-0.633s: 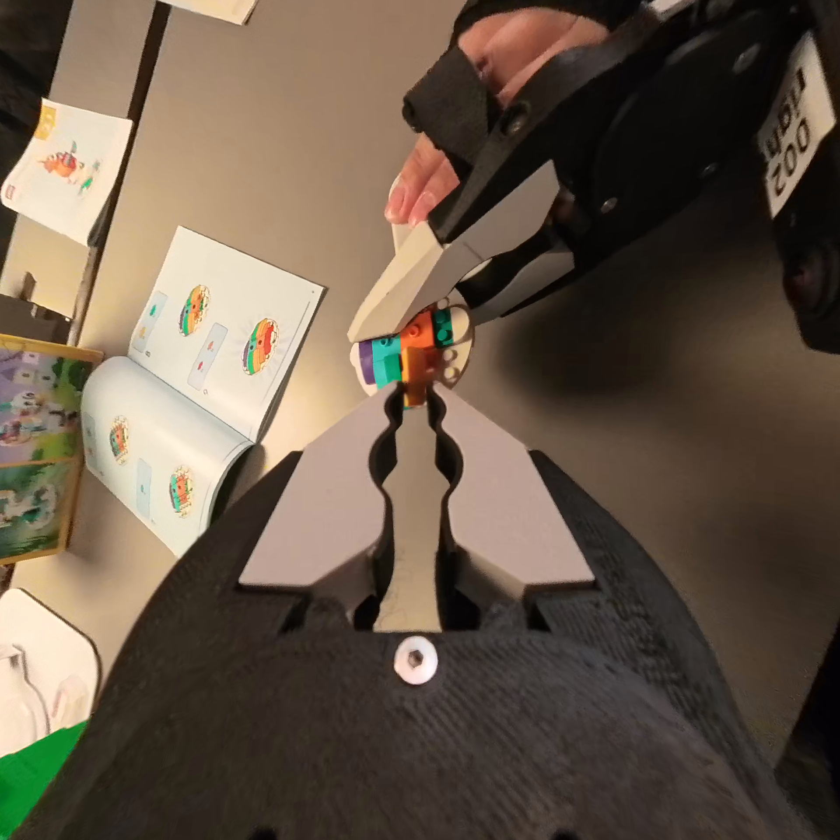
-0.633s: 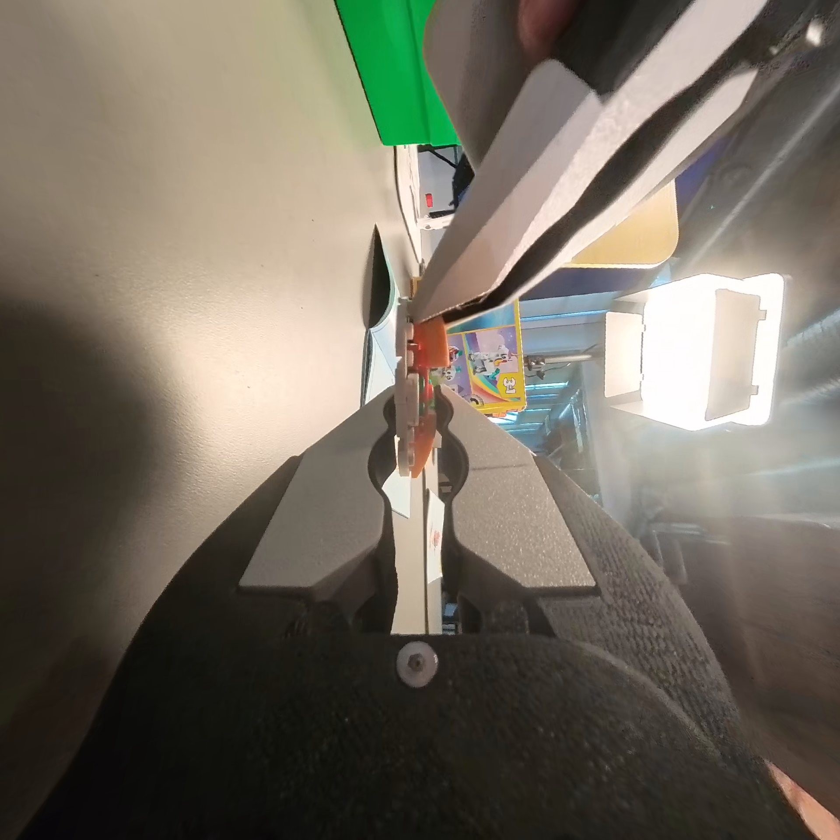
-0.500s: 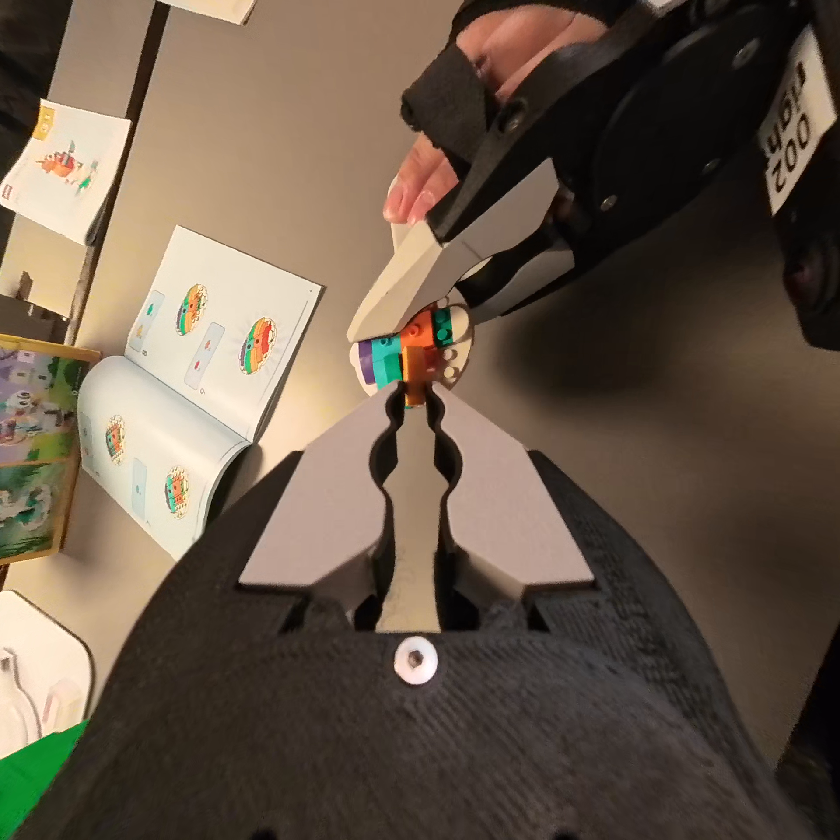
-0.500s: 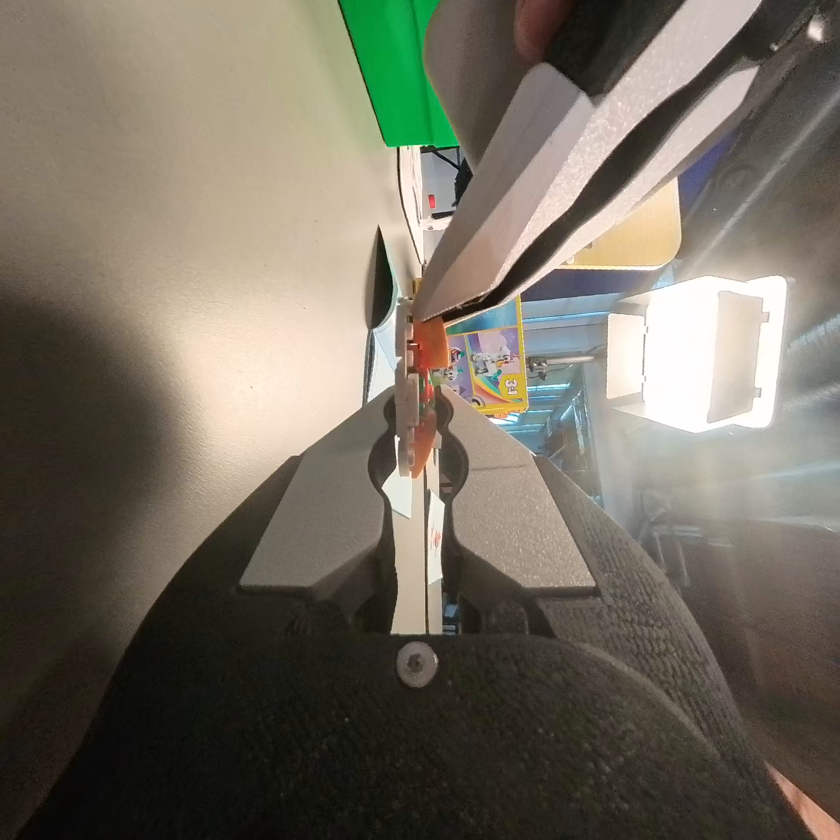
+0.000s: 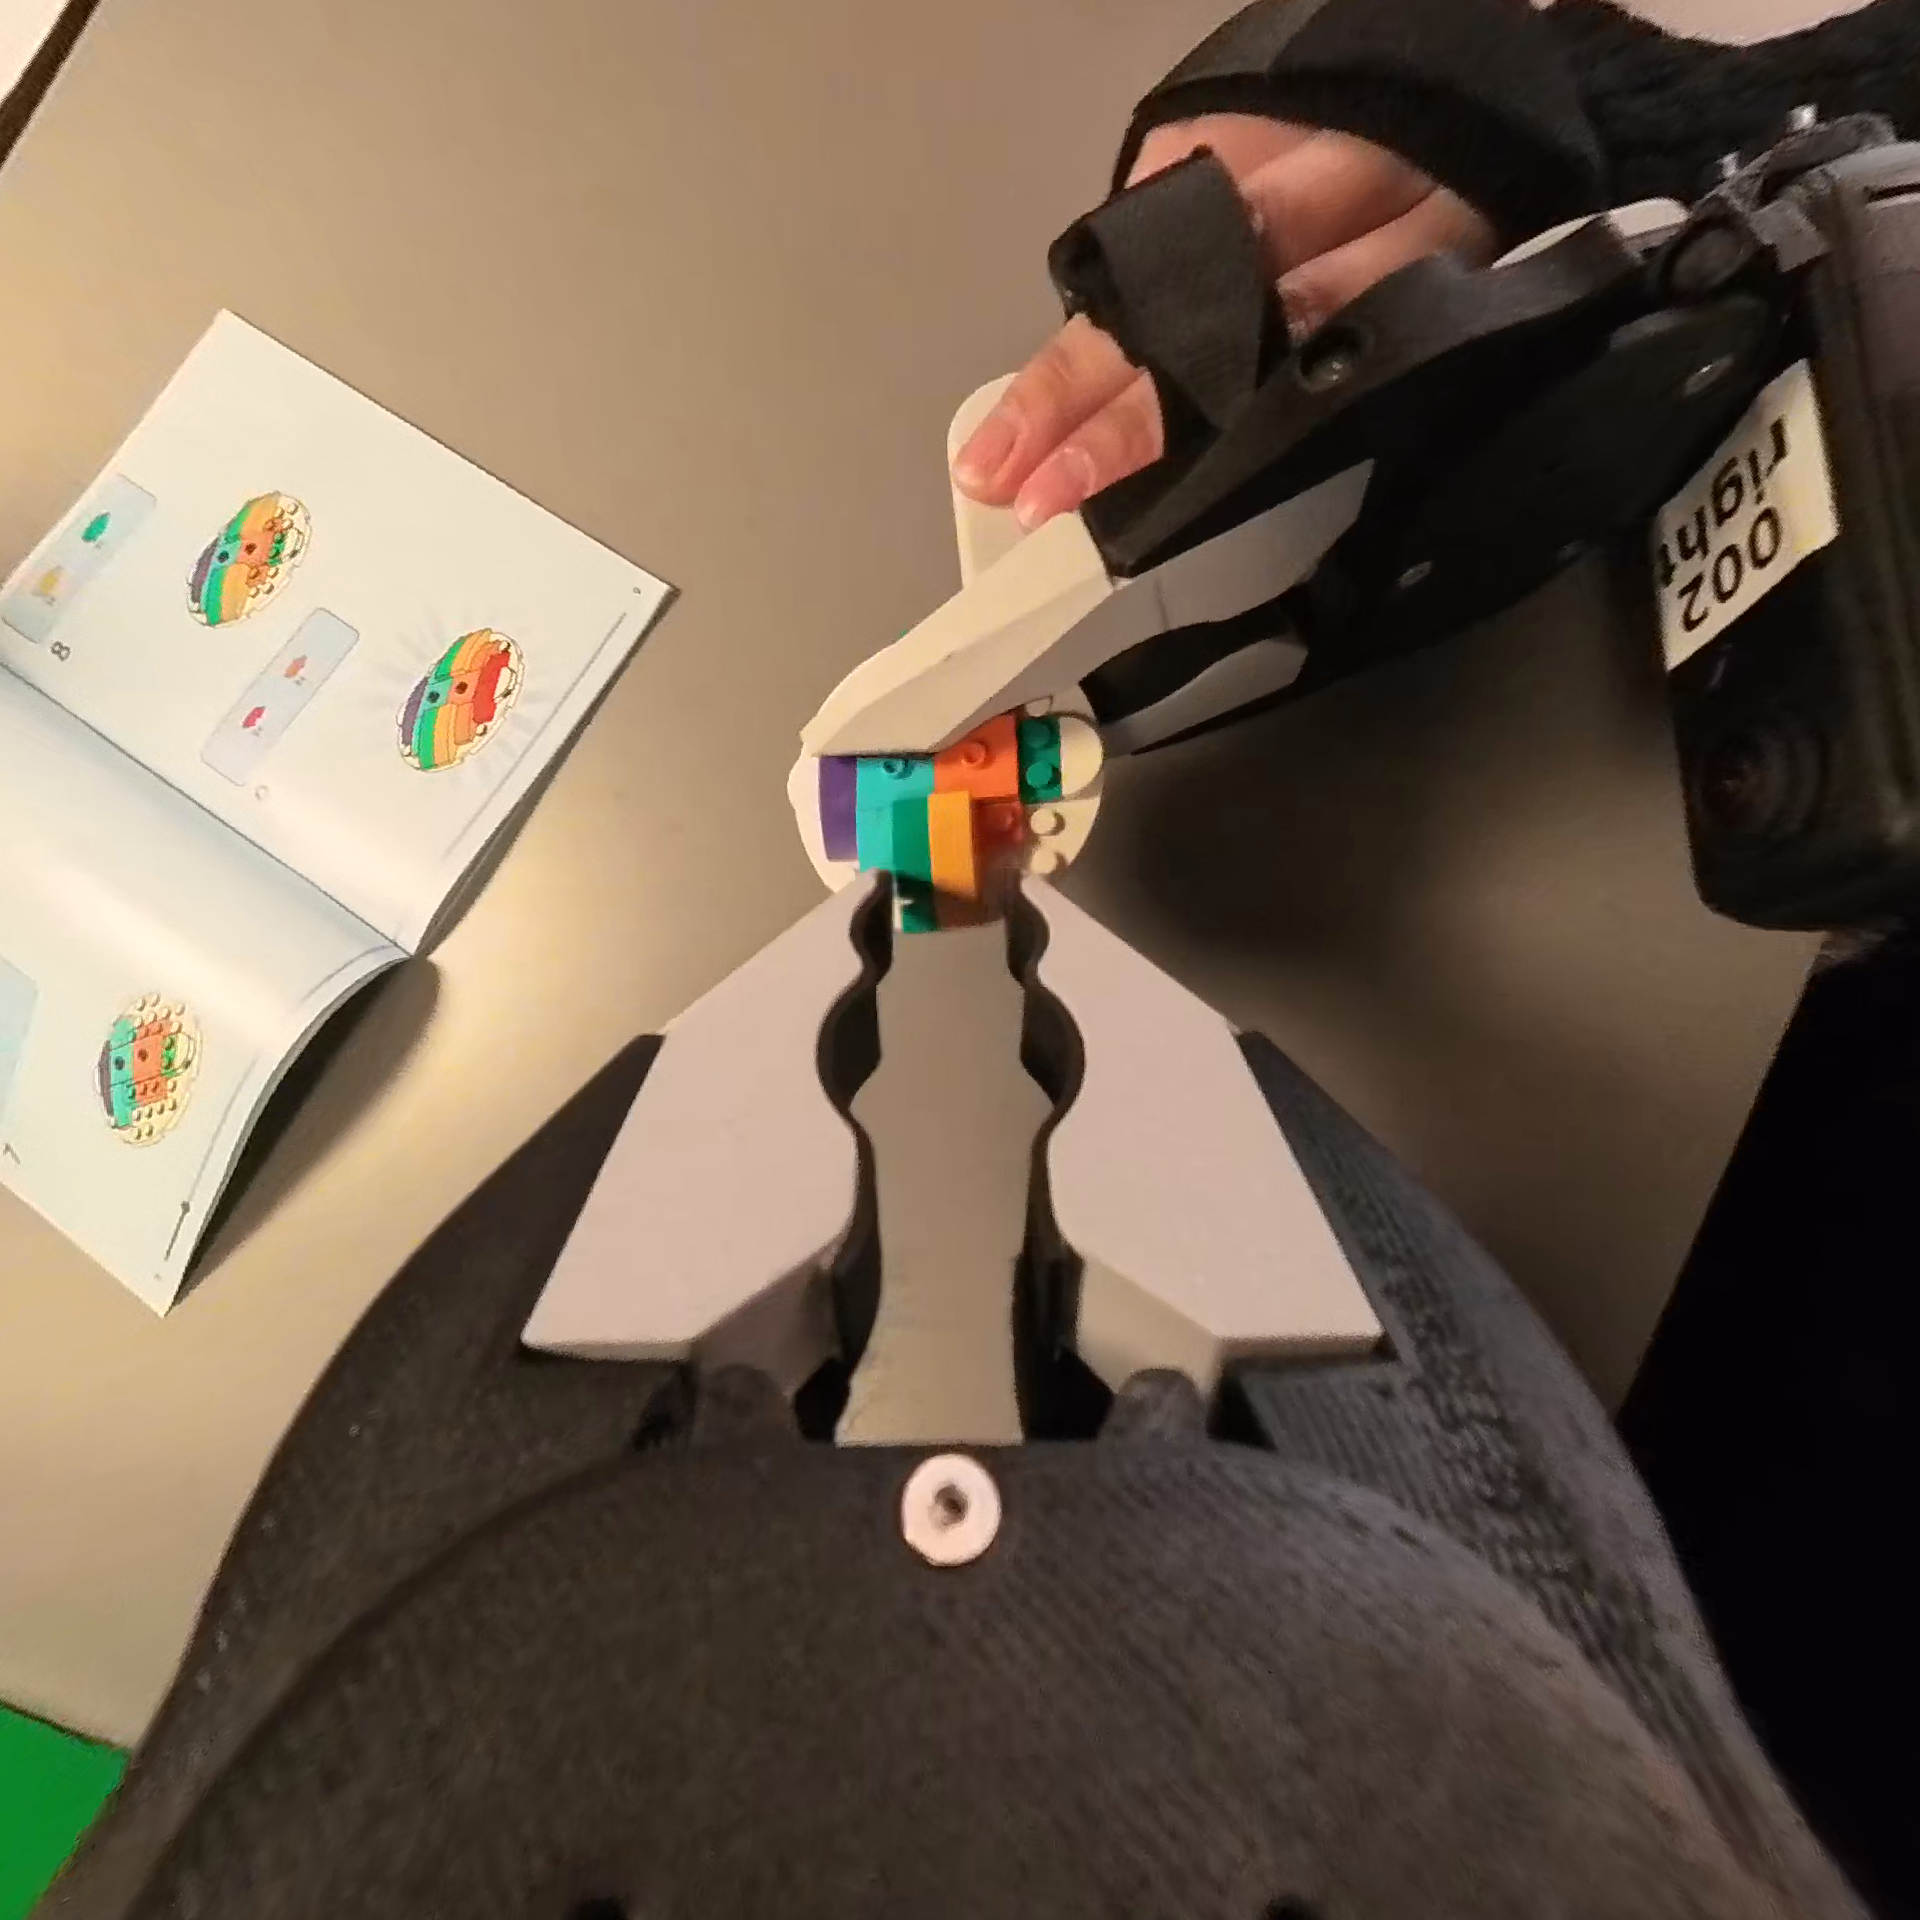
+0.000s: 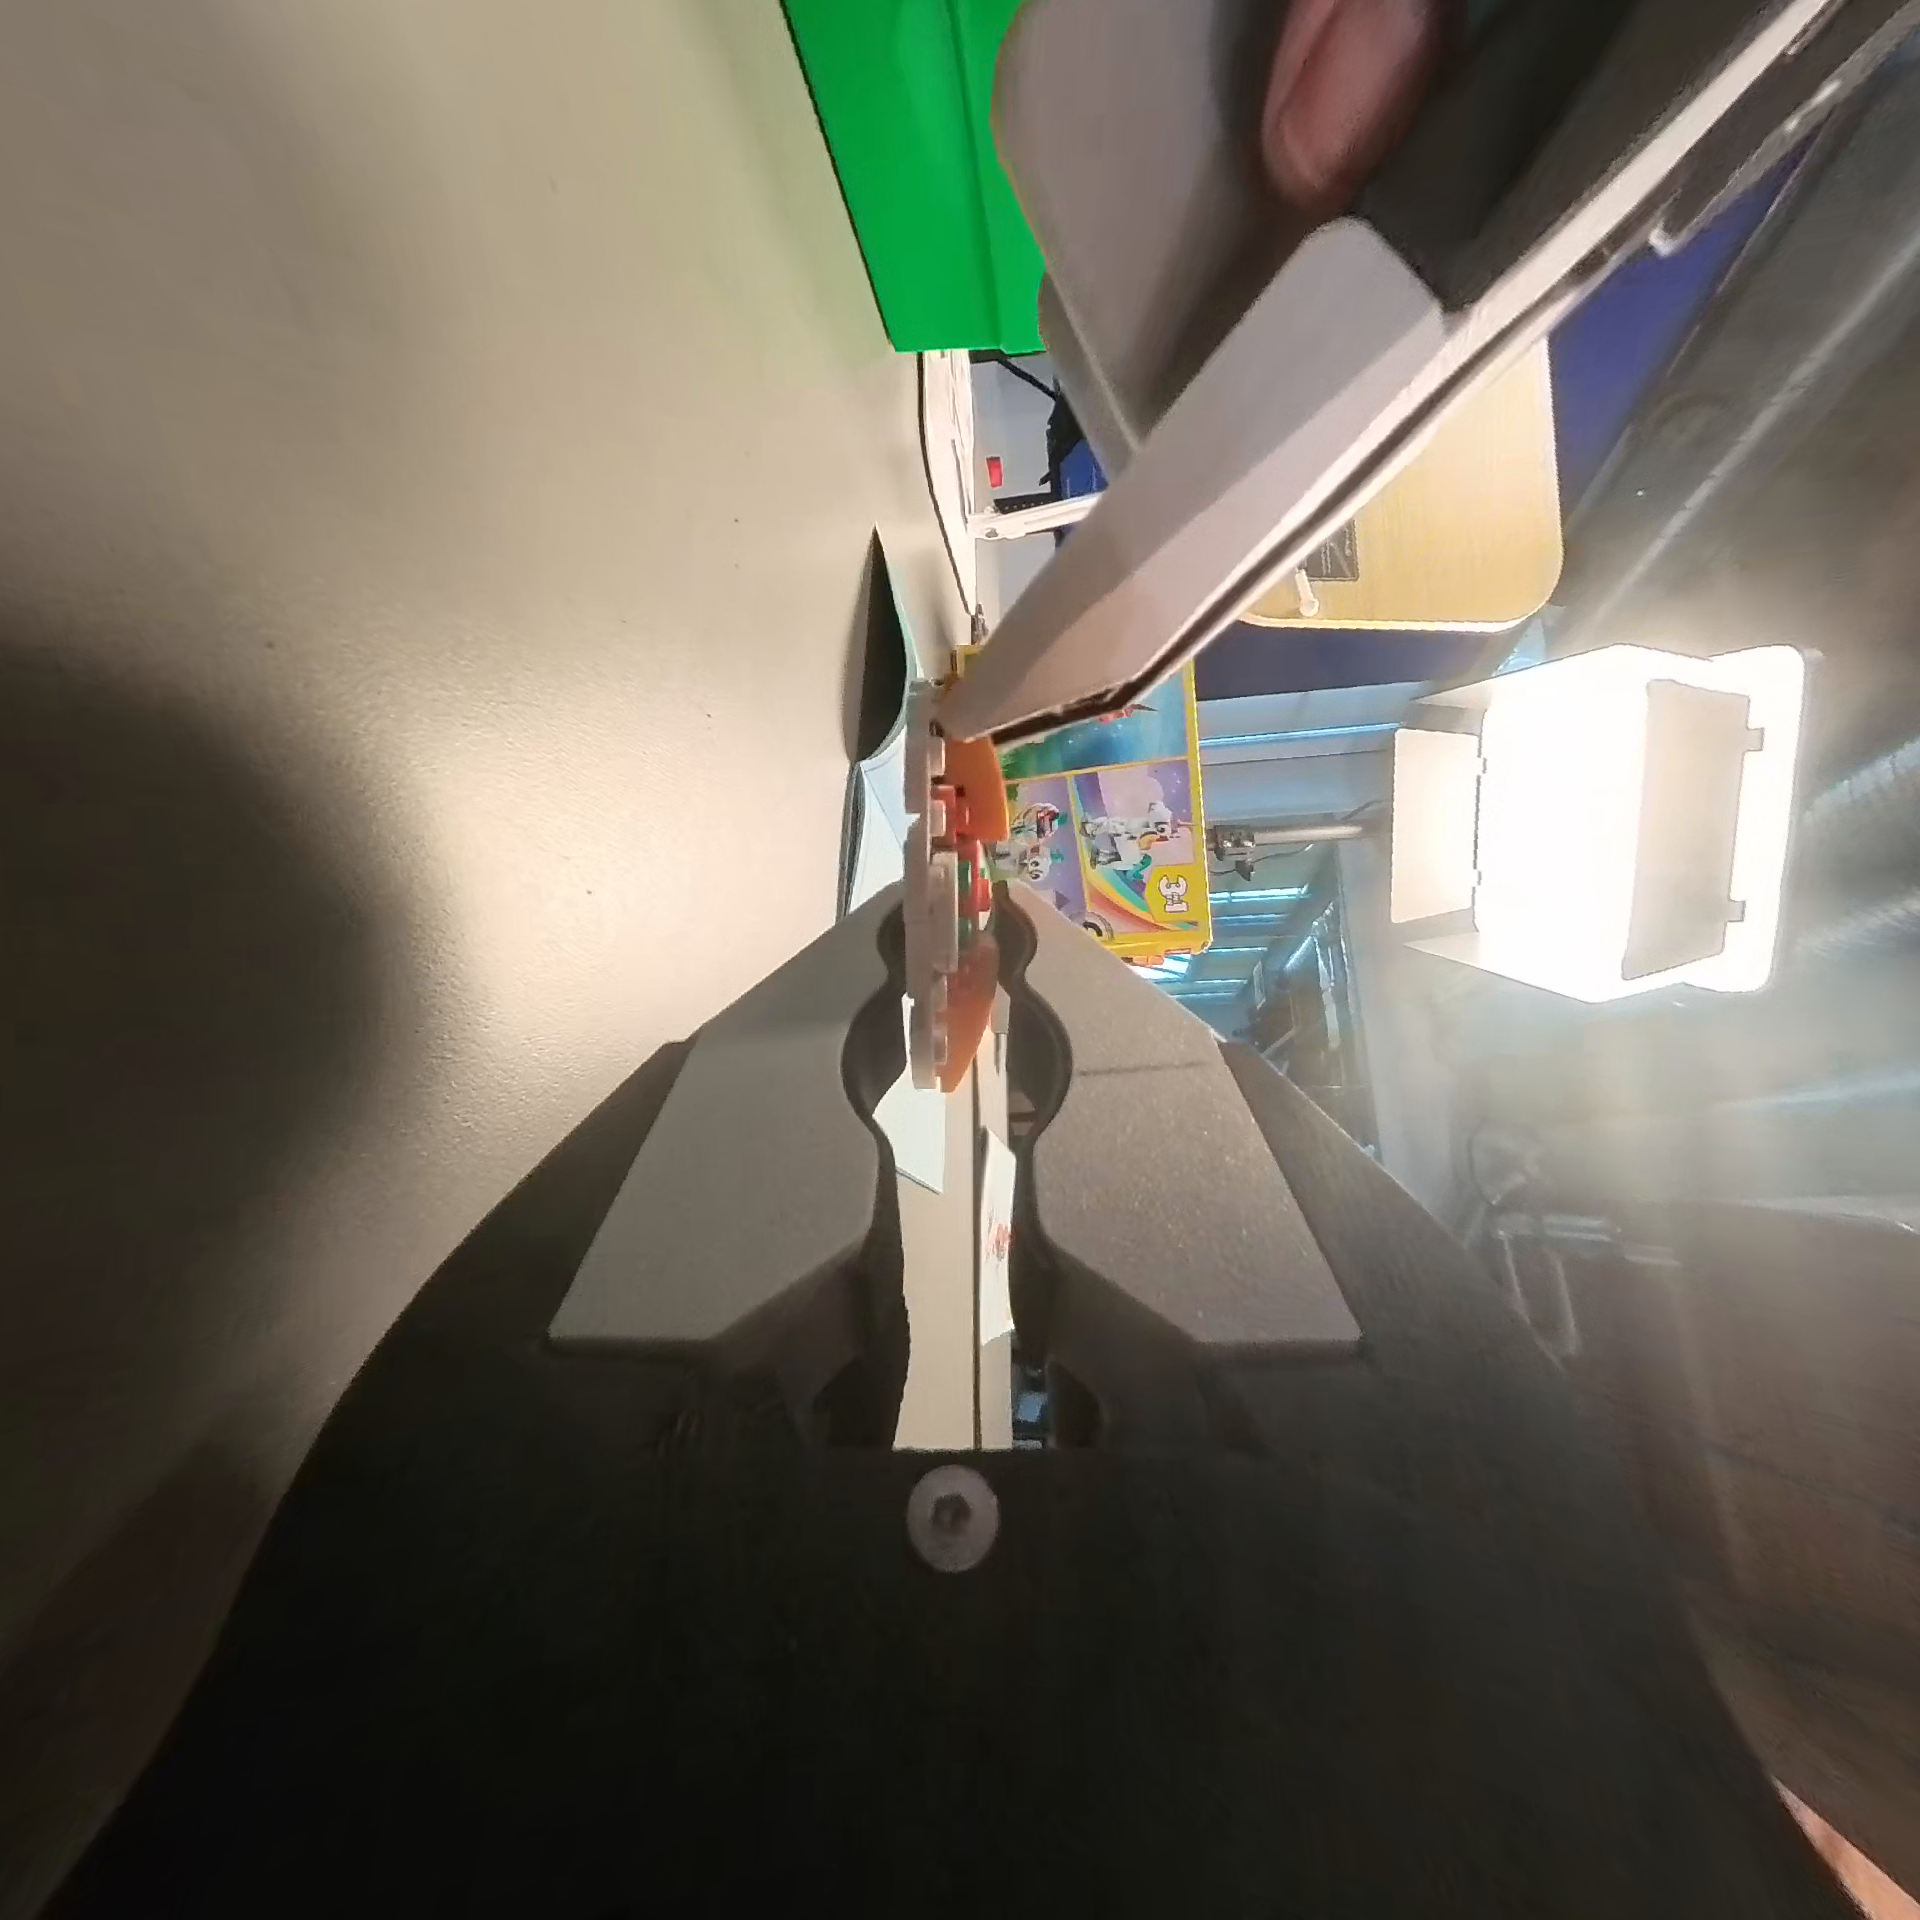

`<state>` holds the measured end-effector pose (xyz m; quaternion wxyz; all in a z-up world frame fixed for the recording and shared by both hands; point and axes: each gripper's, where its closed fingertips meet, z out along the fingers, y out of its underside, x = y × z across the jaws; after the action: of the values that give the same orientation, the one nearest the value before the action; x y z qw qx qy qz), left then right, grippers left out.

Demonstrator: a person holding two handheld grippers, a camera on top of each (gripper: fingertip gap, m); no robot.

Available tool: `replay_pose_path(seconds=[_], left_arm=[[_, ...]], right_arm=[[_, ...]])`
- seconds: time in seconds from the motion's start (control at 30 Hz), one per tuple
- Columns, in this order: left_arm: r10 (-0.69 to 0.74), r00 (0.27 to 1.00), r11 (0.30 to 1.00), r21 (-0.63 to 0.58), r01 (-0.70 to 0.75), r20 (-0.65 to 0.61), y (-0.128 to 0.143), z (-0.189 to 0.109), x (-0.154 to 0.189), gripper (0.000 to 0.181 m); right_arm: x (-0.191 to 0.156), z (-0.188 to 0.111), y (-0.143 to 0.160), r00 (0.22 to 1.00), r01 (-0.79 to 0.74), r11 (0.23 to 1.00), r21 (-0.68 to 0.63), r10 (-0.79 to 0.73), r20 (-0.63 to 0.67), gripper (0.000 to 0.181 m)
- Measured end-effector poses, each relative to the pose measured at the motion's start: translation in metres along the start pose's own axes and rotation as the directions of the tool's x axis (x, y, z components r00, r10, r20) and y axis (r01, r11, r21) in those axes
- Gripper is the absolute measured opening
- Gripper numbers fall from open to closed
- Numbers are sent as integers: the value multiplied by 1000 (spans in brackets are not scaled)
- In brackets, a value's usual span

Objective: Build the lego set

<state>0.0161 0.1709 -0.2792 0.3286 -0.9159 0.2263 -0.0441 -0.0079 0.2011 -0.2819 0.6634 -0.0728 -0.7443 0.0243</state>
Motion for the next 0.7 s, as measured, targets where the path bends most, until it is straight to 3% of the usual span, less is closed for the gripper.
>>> replay_pose_path(seconds=[0.03, 0.17, 0.3, 0.37, 0.43, 0.53, 0.7], left_arm=[[8, 1000, 1000, -3, -8, 13, 0, 1, -1, 23], [44, 996, 999, 21, -46, 75, -3, -2, -6, 38], [200, 960, 962, 148, -231, 195, -11, -7, 0, 60], [329, 862, 904, 135, -405, 385, -10, -7, -7, 65], [468, 696, 808, 56, -586, 544, -9, -7, -9, 58], [591, 496, 684, -69, -726, 636, -8, -1, -2, 49], [624, 434, 655, -133, -744, 650, -5, 11, -1, 46]], right_arm=[[-1, 0, 0, 1000, 1, 1000, 1, -1, 3, 12], [0, 0, 1, 1000, -7, 1000, -1, 7, 3, 12], [1, 0, 4, 999, -40, 999, -13, 41, 7, 11], [1, 0, 4, 999, -46, 999, -12, 46, 12, 11], [0, 1, 3, 999, -49, 999, -11, 49, 19, 12], [-1, 1, 3, 998, -54, 998, -10, 55, 27, 12], [-4, 1, 2, 996, -69, 998, -5, 70, 49, 12]])
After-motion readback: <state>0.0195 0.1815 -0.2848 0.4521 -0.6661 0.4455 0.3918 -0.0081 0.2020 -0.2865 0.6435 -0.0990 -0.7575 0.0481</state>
